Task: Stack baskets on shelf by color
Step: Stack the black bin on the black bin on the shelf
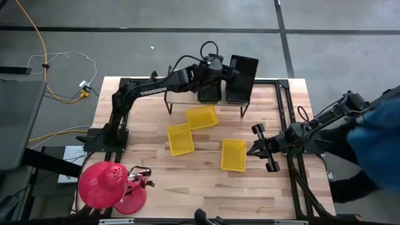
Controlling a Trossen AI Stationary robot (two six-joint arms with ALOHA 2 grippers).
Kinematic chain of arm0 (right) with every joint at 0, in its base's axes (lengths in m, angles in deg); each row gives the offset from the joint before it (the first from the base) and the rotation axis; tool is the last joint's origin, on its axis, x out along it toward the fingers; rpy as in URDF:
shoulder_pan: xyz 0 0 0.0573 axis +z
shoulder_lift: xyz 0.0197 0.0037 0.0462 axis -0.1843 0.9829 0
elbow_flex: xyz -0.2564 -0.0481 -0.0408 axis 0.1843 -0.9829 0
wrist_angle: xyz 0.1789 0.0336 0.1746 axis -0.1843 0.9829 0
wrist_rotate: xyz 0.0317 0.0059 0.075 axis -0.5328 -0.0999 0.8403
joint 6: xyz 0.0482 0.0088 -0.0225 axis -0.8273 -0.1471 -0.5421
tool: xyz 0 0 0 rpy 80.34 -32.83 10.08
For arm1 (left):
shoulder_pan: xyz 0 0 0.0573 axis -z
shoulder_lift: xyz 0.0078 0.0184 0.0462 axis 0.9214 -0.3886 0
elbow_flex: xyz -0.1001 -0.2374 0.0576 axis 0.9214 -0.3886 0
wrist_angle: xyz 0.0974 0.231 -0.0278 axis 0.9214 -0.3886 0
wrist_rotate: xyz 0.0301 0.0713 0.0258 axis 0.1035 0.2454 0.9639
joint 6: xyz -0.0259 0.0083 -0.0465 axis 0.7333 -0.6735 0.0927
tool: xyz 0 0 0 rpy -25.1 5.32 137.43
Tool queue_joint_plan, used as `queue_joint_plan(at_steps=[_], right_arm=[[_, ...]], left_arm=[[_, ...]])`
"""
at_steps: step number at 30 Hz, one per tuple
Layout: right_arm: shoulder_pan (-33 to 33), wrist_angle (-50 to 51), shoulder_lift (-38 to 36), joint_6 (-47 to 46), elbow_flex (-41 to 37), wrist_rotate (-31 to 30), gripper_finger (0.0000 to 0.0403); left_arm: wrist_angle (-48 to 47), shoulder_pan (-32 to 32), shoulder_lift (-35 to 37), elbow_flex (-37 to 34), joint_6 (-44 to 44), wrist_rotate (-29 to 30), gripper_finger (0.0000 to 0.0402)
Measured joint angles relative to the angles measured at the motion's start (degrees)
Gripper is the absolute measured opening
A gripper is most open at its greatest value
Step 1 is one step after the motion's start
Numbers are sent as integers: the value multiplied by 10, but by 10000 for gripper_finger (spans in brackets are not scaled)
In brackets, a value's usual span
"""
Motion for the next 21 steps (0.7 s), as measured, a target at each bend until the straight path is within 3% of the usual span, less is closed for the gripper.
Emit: queue_joint_plan(at_steps=[21], right_arm=[[0, 0, 0, -2, 0, -28, 0]], left_arm=[[-61, 3, -46, -1, 107, 5, 0]])
